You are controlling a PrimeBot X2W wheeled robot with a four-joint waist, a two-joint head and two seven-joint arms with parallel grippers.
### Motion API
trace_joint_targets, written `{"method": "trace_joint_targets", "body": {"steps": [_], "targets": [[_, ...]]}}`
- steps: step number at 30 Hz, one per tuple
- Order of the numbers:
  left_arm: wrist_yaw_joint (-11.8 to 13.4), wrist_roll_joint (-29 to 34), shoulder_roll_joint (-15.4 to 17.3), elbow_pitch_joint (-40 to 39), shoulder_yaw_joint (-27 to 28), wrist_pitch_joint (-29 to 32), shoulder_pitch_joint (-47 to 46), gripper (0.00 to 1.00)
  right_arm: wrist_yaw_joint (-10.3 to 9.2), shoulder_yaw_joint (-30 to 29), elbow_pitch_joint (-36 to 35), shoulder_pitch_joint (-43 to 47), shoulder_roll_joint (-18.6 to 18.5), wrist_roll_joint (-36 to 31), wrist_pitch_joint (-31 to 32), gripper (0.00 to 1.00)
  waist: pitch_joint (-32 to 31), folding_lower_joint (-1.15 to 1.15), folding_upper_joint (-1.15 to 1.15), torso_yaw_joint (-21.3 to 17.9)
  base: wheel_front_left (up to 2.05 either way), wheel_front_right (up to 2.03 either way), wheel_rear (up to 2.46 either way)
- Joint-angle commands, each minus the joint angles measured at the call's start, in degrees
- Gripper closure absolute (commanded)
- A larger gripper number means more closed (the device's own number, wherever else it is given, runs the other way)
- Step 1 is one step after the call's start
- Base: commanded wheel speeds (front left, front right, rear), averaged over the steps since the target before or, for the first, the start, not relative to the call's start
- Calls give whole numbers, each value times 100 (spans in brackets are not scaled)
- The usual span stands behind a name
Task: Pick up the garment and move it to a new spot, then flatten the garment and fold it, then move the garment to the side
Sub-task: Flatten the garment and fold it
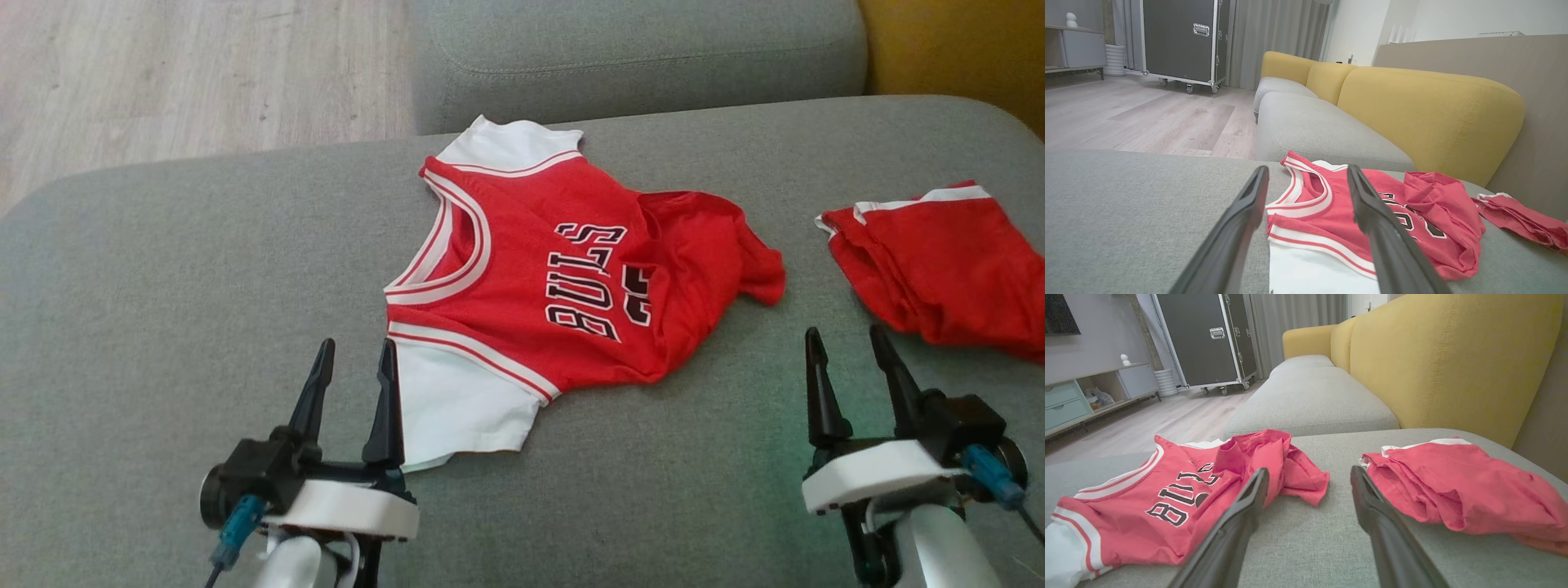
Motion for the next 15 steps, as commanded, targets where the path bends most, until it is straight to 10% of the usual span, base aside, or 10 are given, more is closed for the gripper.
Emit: {"method": "trace_joint_targets", "body": {"steps": [1,15], "targets": [[-2,59,21,-151,168,-55,-192,0,-4,183,-276,-192,-19,50,3,0,9,0,0,-30,0,0,0],[-109,139,28,658,-282,543,-386,0,-4,220,-505,-158,-19,154,53,0,93,0,0,-106,0,0,0]]}}
